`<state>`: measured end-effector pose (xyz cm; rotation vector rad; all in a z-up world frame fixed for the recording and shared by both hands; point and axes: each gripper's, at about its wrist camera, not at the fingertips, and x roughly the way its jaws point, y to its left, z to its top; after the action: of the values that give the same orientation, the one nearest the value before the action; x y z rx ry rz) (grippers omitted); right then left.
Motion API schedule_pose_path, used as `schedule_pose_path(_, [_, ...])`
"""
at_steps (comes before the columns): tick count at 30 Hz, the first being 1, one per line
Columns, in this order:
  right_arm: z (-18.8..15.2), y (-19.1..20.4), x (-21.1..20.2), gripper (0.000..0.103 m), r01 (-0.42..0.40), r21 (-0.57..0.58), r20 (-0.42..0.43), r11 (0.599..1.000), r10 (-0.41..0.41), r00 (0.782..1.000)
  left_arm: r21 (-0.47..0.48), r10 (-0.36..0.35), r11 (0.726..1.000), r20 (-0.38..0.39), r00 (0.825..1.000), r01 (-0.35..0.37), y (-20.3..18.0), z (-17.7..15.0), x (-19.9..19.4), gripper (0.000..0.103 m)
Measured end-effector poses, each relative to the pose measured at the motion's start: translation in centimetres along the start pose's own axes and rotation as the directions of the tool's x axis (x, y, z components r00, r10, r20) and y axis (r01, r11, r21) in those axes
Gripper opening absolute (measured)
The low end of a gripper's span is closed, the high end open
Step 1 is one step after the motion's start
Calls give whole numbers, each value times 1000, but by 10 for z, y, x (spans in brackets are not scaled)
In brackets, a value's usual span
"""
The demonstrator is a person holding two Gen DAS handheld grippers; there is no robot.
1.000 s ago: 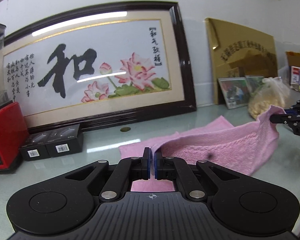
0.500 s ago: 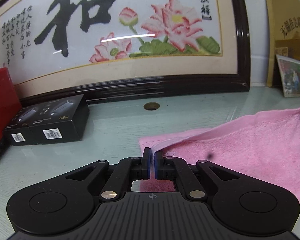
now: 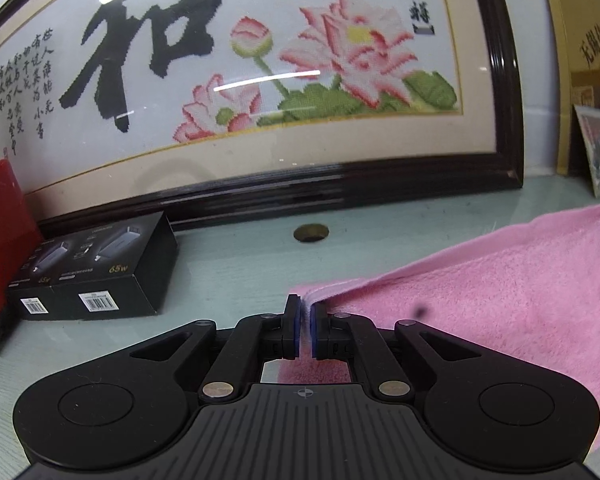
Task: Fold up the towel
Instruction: 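Lift both held edges and fold the towel over onto itself, then open both tools to release the folded towel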
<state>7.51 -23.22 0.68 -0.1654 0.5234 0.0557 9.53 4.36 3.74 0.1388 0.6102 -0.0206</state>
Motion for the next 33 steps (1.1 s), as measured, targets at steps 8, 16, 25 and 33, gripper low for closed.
schedule_pose_path(8, [-5,2,27,18,4,5,-67,1000,-4,998,-15,13,1000,-74,997,-14,2,1,22,14])
schedule_pose_path(16, [-2,-33,0,50,-24,206,40,978,17,999,-127,56,990,4,998,-55,34,7,-4,61])
schedule_pose_path(25, [-6,-59,-5,50,-147,331,94,932,123,988,43,-138,989,-57,989,141,10,-19,-21,65])
schedule_pose_path(33, [-19,-86,24,56,-307,436,103,846,292,951,128,-106,985,-74,992,115,-3,-32,-20,80])
